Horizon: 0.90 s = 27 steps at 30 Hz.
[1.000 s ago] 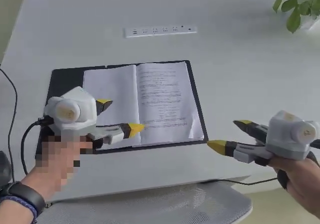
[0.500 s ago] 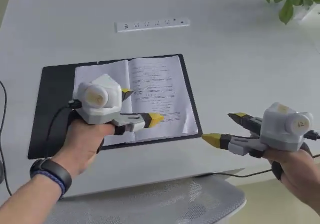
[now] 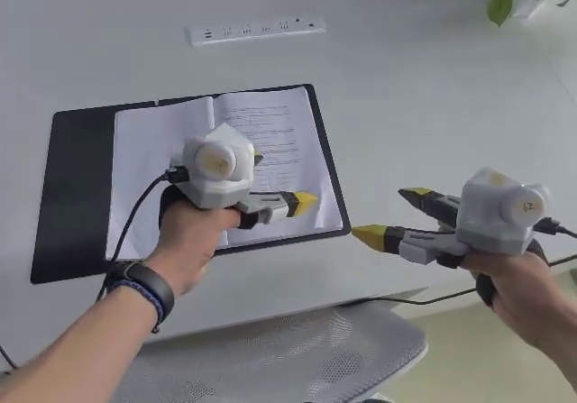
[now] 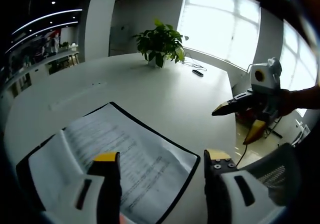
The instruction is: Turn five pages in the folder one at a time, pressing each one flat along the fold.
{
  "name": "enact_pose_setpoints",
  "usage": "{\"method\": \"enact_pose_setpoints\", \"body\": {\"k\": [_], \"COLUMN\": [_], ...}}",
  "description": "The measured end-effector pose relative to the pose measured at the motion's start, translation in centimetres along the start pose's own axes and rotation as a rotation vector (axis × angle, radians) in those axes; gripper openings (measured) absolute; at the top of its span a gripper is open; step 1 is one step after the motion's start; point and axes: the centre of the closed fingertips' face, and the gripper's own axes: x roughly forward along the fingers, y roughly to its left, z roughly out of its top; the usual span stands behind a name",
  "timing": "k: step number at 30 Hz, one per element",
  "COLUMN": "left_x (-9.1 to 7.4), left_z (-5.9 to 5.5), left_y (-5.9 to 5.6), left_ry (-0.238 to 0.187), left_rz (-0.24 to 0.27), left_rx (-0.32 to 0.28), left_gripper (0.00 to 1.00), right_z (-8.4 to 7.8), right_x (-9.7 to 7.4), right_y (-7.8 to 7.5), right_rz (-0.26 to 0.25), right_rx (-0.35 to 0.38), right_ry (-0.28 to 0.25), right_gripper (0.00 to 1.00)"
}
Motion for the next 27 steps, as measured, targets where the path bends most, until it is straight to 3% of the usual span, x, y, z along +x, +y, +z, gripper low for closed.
{"method": "enact_pose_setpoints", "body": {"k": [7, 17, 27], "left_x": [1.4, 4.0, 6.0], "left_z": [-0.8, -2.7, -4.8], "left_y": [0.1, -0.8, -1.3], "left_ry": [0.024, 0.078, 0.139], "left_rz": [0.014, 0.014, 0.071], "left_rx": [0.001, 0.013, 0.072], "left_gripper": [0.64, 0.62, 0.63], "right_z": [0.0, -0.1, 0.3], "right_x": [-0.1, -0.3, -0.9], "right_y": [0.4, -0.1, -0.4], "right_rz": [0.006, 0.014, 0.013], "right_rx": [0.012, 0.017, 0.045], "right_ry": [0.001, 0.004, -0.021], "right_gripper": [0.70, 0.70, 0.70]}}
